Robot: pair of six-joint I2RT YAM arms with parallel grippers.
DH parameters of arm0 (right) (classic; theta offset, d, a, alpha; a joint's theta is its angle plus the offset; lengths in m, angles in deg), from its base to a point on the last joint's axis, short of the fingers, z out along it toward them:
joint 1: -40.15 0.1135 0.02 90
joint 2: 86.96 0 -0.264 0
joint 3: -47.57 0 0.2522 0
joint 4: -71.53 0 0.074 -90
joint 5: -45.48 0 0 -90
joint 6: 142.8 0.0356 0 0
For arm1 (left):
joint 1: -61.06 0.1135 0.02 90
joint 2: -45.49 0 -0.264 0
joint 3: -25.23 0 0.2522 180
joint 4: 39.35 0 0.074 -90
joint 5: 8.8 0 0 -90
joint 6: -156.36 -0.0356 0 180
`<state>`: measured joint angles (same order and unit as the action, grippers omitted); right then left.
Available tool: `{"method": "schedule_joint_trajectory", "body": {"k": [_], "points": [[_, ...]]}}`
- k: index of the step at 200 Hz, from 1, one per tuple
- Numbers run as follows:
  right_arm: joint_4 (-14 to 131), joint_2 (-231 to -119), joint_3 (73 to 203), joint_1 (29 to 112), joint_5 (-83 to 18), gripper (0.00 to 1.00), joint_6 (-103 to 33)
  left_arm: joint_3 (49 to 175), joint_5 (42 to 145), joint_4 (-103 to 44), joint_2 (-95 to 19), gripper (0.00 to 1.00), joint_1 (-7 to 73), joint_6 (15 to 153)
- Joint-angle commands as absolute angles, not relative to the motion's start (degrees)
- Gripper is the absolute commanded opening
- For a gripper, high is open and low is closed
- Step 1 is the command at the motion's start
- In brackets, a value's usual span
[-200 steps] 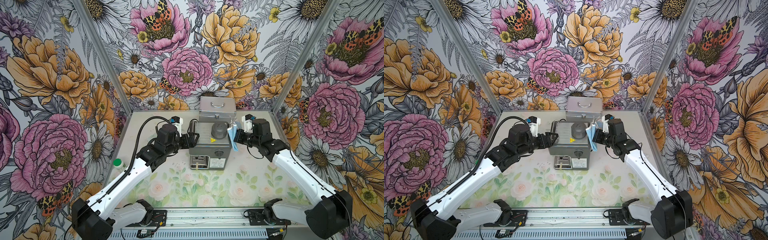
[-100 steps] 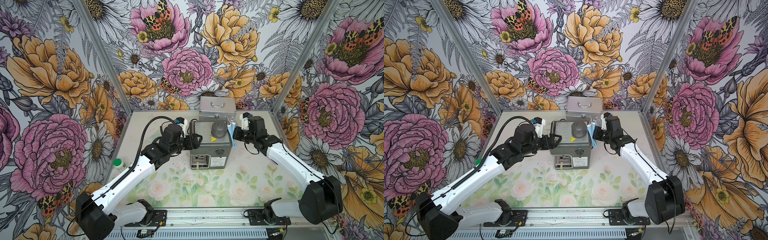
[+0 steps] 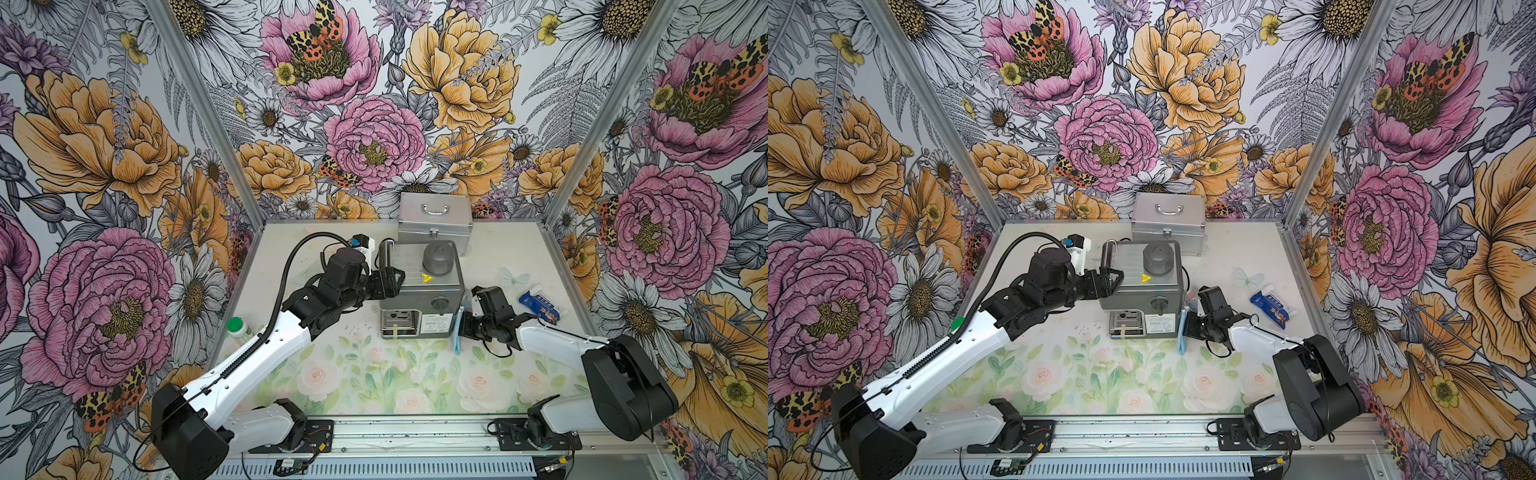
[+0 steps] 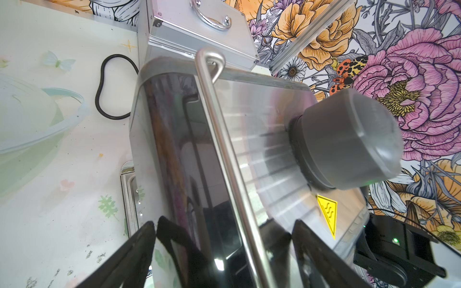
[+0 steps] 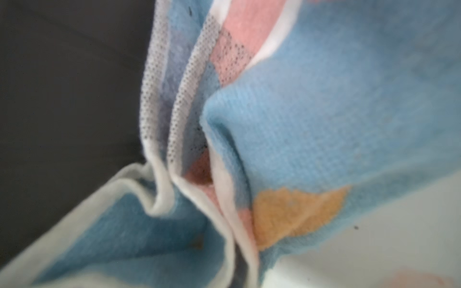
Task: Wipe the surface of a coffee machine
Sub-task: Wipe the dirt from the surface of the coffee machine.
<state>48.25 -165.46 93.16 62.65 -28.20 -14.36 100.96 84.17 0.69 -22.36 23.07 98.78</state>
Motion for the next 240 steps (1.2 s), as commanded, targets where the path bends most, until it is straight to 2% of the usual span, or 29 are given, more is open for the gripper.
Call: {"method": "schedule_joint_trajectory", "body": {"k": [1, 26, 54, 84, 130, 147, 203, 240], "points": [[50.1, -158.9, 90.0, 63.6, -28.1, 0.0, -11.3, 99.1, 81.8, 6.0, -22.3, 0.86, 22.4, 96.8], [43.9, -146.5, 90.2, 65.5, -31.7, 0.0, -9.2, 98.4, 81.2, 6.0, -21.3, 0.85, 22.4, 96.5], [32.6, -136.9, 99.9, 68.6, -38.4, 0.0, -9.8, 98.2, 80.1, 5.9, -20.7, 0.87, 22.6, 96.2], [26.4, -137.8, 112.3, 75.1, -44.0, 0.0, -11.3, 98.8, 79.1, 5.9, -20.8, 0.88, 23.0, 95.9], [25.1, -145.9, 122.3, 92.5, -56.3, 0.0, -12.4, 100.2, 79.5, 5.8, -22.0, 0.88, 23.7, 95.0], [23.3, -148.4, 124.9, 98.3, -66.1, 0.0, -14.8, 100.0, 80.2, 5.4, -22.2, 0.87, 24.0, 95.1], [20.4, -146.7, 122.9, 96.6, -71.1, 0.0, -13.7, 96.5, 82.7, 3.7, -21.4, 0.86, 23.4, 95.8], [20.9, -149.8, 123.3, 89.3, -69.1, 0.0, -15.2, 94.9, 84.5, 3.2, -20.9, 0.85, 20.6, 98.4]]}}
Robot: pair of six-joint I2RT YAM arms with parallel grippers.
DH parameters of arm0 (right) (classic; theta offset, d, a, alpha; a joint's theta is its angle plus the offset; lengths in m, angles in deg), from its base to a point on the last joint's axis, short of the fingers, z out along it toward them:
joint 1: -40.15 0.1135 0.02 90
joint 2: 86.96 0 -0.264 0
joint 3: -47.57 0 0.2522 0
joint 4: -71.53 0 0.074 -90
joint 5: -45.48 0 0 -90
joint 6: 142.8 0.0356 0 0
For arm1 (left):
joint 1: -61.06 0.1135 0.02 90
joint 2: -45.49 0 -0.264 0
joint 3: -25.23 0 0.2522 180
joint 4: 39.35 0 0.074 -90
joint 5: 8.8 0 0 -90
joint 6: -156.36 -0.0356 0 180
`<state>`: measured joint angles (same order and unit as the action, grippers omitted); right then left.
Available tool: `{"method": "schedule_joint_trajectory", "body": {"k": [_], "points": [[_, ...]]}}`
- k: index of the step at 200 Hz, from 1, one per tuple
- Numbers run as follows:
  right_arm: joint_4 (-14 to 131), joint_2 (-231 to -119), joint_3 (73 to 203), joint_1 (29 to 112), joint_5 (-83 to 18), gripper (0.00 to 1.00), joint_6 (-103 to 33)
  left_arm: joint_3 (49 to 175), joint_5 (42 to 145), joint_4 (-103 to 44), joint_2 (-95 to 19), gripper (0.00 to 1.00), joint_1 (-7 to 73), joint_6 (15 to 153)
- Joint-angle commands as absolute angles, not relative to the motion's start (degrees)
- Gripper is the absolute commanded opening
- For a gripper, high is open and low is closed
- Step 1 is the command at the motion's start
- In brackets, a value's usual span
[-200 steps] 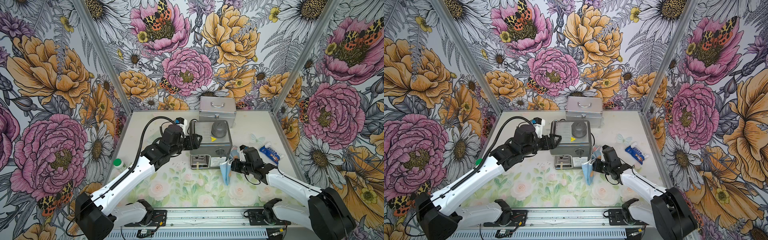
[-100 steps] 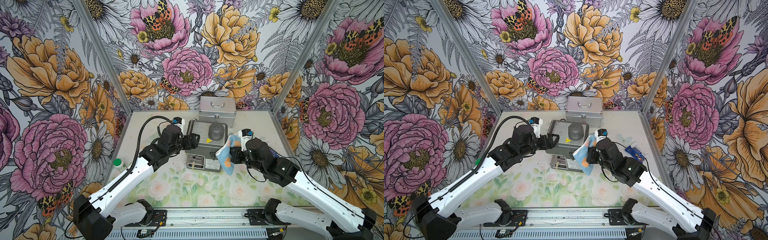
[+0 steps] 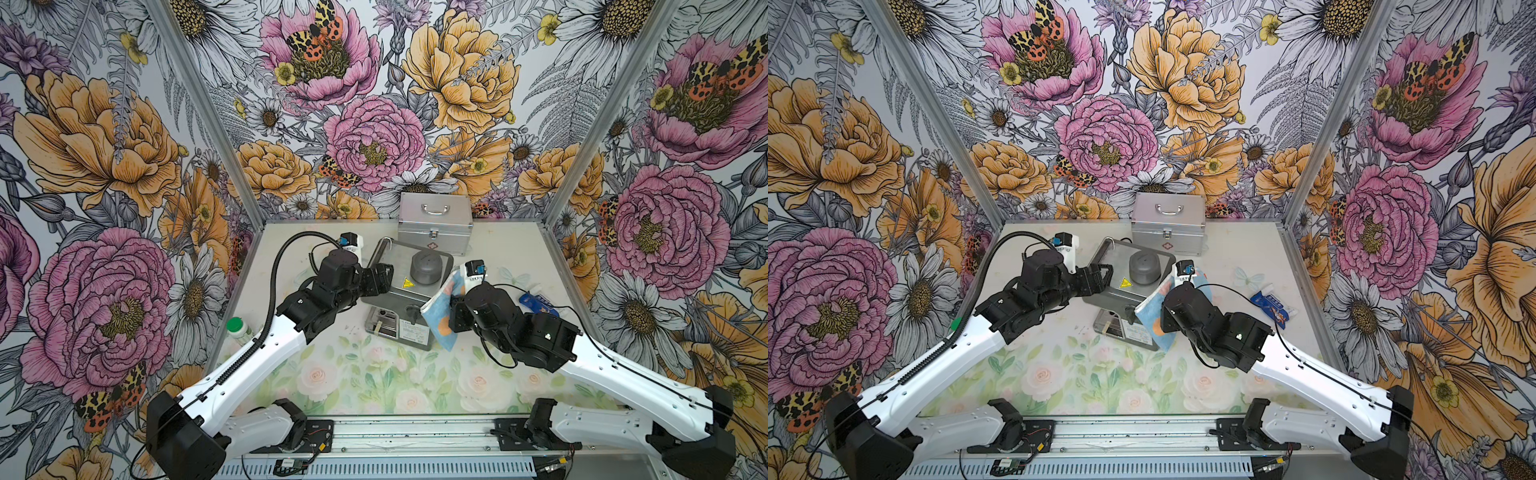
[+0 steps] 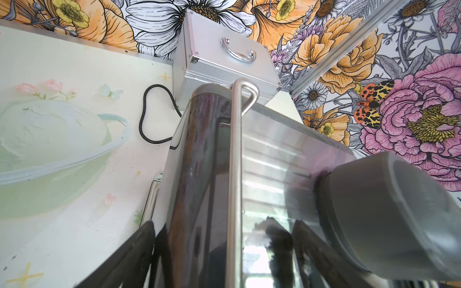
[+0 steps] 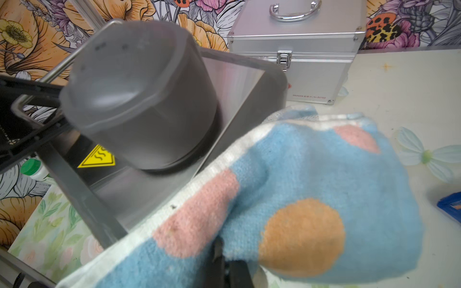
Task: Wipe the surface of a coffee machine
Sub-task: Wipe the dirt from the surface of the coffee machine.
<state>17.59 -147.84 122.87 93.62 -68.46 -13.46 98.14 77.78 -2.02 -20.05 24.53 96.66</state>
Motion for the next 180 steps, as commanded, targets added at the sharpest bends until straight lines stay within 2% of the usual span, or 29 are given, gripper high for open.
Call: {"method": "schedule_joint_trajectory", "body": {"k": [1, 46, 111, 180], "points": [[21.0, -150.0, 123.5, 89.1, -69.0, 0.0, -15.4, 94.9, 84.5, 3.2, -20.9, 0.85, 20.4, 98.5], [26.1, -157.5, 130.1, 80.7, -59.6, 0.0, -18.5, 94.2, 85.6, 3.0, -21.9, 0.85, 14.9, 101.9], [27.6, -166.3, 141.3, 80.2, -54.7, 0.0, -21.4, 93.1, 83.5, 3.0, -21.7, 0.84, 14.2, 103.3], [20.9, -153.4, 137.1, 80.2, -65.5, 0.0, -22.4, 92.9, 84.0, 4.5, -17.2, 0.88, 18.5, 101.4]]}}
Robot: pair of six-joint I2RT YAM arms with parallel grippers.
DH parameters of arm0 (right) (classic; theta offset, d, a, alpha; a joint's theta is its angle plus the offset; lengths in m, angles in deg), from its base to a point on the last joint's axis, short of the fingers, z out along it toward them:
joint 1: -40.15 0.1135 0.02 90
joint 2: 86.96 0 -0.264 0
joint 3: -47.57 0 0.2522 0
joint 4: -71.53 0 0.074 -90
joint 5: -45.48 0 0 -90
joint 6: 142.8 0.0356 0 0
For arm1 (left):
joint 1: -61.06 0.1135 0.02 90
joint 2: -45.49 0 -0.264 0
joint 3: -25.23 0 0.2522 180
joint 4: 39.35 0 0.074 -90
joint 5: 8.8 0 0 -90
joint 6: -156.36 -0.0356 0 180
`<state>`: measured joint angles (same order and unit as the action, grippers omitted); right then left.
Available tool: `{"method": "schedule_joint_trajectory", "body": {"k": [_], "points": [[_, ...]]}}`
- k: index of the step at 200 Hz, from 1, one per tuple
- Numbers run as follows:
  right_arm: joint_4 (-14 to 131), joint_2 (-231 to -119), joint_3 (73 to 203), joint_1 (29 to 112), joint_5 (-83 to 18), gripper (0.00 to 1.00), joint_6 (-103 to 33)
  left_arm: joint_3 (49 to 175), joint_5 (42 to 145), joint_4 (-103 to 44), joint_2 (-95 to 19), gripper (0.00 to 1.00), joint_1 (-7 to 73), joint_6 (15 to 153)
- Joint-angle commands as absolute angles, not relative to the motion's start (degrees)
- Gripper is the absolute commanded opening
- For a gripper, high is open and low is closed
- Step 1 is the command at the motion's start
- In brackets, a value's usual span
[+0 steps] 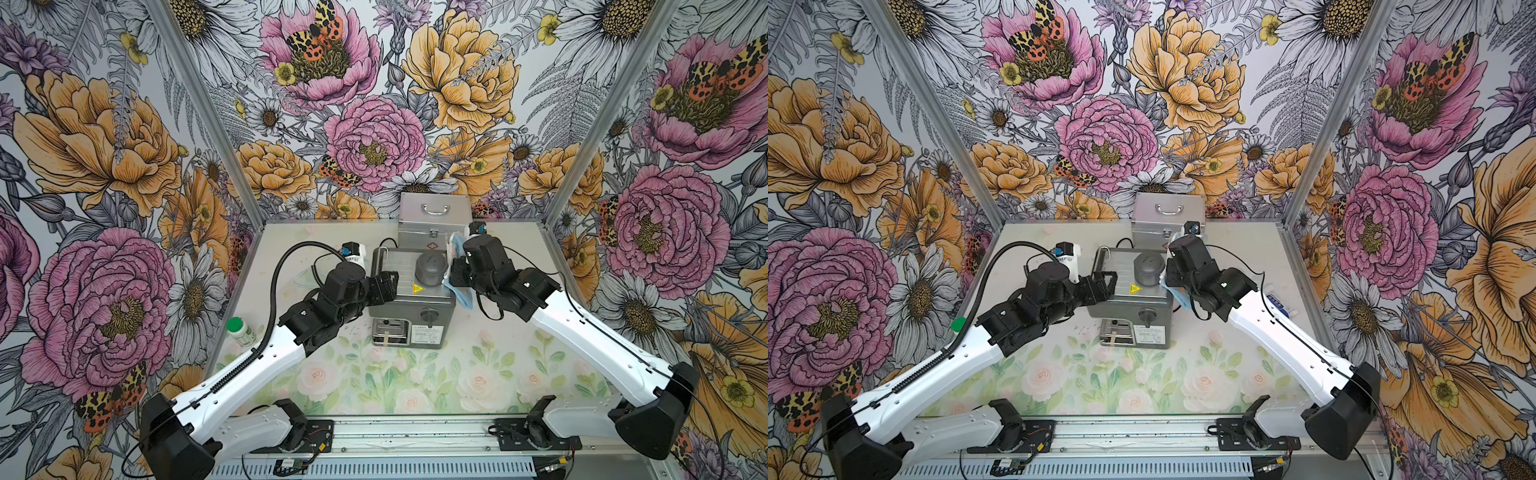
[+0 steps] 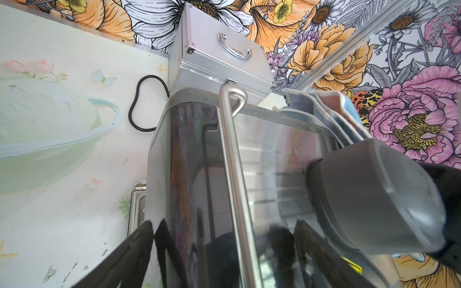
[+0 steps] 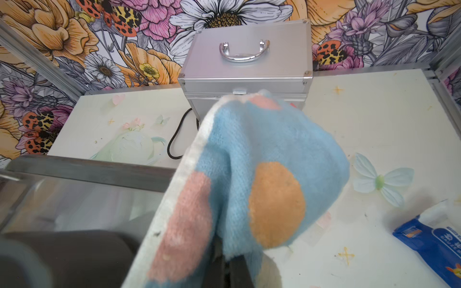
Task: Wipe the surface of a coffee machine
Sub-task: Wipe the dirt from the surface of the coffee machine.
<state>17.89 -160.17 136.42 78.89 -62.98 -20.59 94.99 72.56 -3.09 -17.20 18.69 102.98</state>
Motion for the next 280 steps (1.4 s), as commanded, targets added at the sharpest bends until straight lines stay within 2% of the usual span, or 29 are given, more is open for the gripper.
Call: {"method": "schedule_joint_trajectory", "body": {"k": [1, 39, 62, 99, 122, 165, 203, 230, 280], "points": [[20.8, -153.2, 137.1, 80.2, -65.7, 0.0, -22.4, 93.0, 84.0, 4.6, -17.1, 0.88, 18.6, 101.3], [17.6, -145.6, 135.9, 85.2, -68.2, 0.0, -25.1, 94.1, 86.9, 5.3, -14.8, 0.89, 23.6, 99.6], [16.8, -144.9, 136.5, 95.3, -71.4, 0.0, -25.0, 95.2, 88.9, 5.6, -15.6, 0.89, 25.8, 98.2], [19.2, -150.5, 138.4, 112.2, -79.9, 0.0, -26.6, 97.8, 91.7, 5.9, -17.5, 0.89, 29.4, 96.0], [20.2, -157.9, 142.1, 119.1, -84.6, 0.0, -28.9, 99.1, 93.7, 5.9, -20.3, 0.88, 30.9, 95.1], [27.3, -169.4, 144.3, 120.4, -86.8, 0.0, -33.0, 100.0, 93.7, 5.9, -24.0, 0.86, 30.5, 94.8], [29.9, -175.4, 142.3, 119.9, -94.7, 0.0, -33.5, 98.1, 92.1, 5.8, -23.3, 0.85, 29.0, 94.5], [29.7, -174.7, 137.8, 119.3, -100.3, 0.0, -30.4, 96.2, 90.1, 5.8, -22.0, 0.85, 28.3, 95.0], [22.3, -166.5, 128.6, 120.2, -105.0, 0.0, -17.7, 93.3, 88.6, 5.6, -20.1, 0.85, 28.2, 95.3]]}}
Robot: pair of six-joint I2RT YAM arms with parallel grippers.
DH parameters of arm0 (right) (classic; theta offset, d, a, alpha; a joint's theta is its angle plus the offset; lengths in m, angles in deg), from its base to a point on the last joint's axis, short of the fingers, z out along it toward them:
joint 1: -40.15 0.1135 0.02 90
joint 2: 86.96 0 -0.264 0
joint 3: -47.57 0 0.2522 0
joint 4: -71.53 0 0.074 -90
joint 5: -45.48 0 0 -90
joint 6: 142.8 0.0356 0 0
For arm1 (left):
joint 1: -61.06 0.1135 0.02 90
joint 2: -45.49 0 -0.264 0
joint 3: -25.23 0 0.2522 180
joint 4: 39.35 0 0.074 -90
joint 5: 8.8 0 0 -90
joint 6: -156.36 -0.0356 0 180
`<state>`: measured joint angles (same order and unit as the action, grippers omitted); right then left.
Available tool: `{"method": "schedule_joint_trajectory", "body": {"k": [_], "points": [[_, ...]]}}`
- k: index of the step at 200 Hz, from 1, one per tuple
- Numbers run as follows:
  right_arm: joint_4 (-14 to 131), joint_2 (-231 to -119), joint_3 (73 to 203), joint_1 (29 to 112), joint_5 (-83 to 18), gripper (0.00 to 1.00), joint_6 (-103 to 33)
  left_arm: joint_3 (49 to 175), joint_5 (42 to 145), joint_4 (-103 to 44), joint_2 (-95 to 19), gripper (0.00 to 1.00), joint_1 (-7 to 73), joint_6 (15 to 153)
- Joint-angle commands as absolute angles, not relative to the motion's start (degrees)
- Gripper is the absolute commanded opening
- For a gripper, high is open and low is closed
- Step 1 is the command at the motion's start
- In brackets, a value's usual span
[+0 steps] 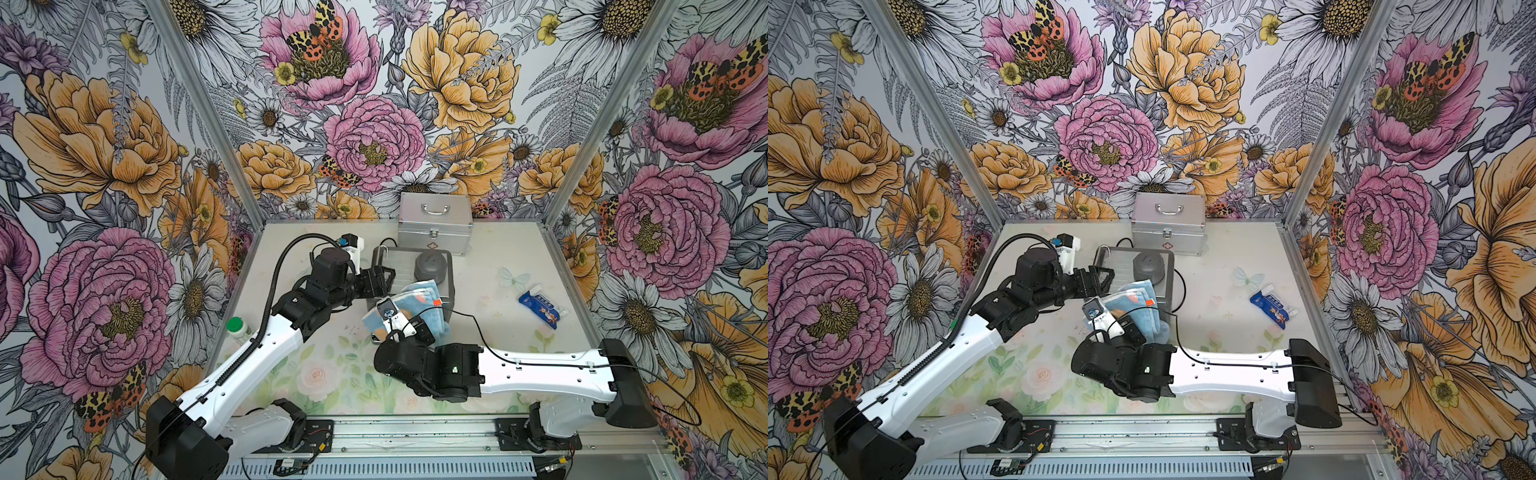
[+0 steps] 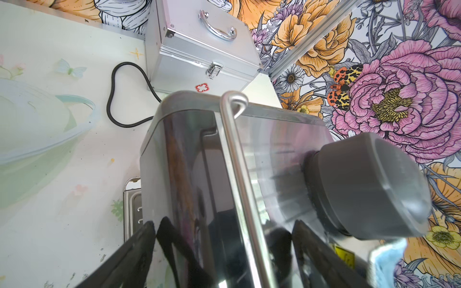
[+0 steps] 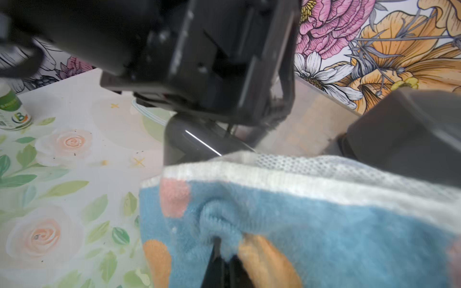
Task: Wipe the surface of a coffee machine
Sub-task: Wipe the dirt from the surface of the coffee machine.
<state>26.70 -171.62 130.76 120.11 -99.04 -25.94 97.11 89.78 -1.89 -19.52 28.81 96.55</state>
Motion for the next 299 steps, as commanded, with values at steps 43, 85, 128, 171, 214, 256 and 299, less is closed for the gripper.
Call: {"method": "schedule_joint_trajectory", "body": {"k": [43, 85, 128, 171, 214, 256, 299], "points": [[17.4, -158.0, 123.4, 120.3, -103.9, 0.0, -12.1, 92.7, 88.1, 4.9, -18.3, 0.85, 28.2, 96.1], [12.8, -153.5, 119.8, 120.3, -104.3, 0.0, -8.6, 93.0, 89.0, 4.9, -18.3, 0.85, 28.2, 95.9], [13.2, -160.7, 119.7, 122.3, -100.2, 0.0, -9.3, 92.5, 88.8, 5.0, -17.9, 0.85, 28.2, 96.1], [13.2, -165.5, 115.9, 124.4, -100.1, 0.0, -2.9, 93.0, 89.2, 5.0, -18.0, 0.85, 28.2, 96.2], [13.2, -171.6, 116.3, 130.9, -103.0, 0.0, 0.9, 93.4, 89.3, 5.0, -16.9, 0.85, 28.2, 96.1], [12.9, -172.2, 114.9, 131.1, -105.0, 0.0, 4.6, 93.0, 89.5, 5.1, -16.7, 0.85, 28.0, 96.5], [13.0, -168.4, 111.5, 128.0, -107.6, 0.0, 4.4, 93.7, 89.1, 5.0, -18.3, 0.85, 27.1, 96.4]]}}
